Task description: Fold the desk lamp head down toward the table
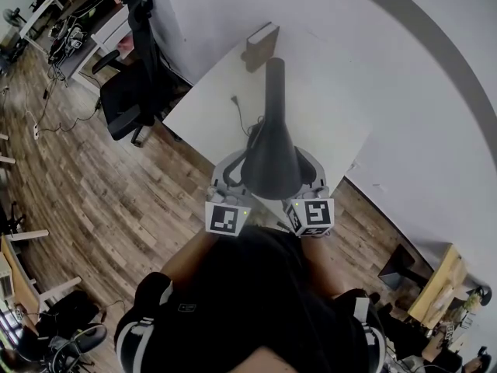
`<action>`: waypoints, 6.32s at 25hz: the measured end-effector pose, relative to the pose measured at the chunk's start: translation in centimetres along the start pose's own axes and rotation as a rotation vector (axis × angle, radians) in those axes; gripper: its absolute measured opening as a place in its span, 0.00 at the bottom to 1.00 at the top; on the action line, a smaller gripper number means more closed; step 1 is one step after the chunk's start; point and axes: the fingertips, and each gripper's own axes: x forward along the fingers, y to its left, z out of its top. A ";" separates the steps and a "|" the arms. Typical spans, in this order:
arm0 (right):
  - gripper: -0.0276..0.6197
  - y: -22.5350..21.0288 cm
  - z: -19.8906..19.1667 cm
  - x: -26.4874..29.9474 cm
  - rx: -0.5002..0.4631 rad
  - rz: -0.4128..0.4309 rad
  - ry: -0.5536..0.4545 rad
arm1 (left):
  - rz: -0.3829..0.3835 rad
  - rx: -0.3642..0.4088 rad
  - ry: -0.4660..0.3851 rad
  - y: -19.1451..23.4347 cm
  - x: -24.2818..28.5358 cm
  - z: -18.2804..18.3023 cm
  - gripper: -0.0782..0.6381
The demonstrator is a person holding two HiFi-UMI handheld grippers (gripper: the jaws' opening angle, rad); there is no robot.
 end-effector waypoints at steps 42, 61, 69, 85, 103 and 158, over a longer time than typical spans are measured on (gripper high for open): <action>0.19 3.7 2.9 -3.6 -0.841 0.115 0.151 | -0.068 0.031 -0.016 -0.2 -1.1 -0.2 0.17; 0.20 3.8 2.8 -4.0 -0.853 0.111 0.144 | -0.329 0.638 0.103 -5.1 -5.1 3.5 0.49; 0.19 3.7 2.8 -4.0 -0.858 0.107 0.142 | -0.354 0.805 0.081 -6.9 -3.5 3.7 0.42; 0.25 3.4 -0.5 -3.5 -0.975 0.097 0.134 | -0.312 0.928 0.071 -7.4 -3.2 -0.5 0.31; 0.29 2.4 -6.1 -1.7 -1.234 -0.024 0.015 | -0.100 1.328 0.016 -6.5 -2.3 -7.1 0.30; 0.45 0.9 -13.6 0.5 -1.142 -0.117 0.128 | -0.009 1.296 0.057 -4.2 -1.1 -15.1 0.43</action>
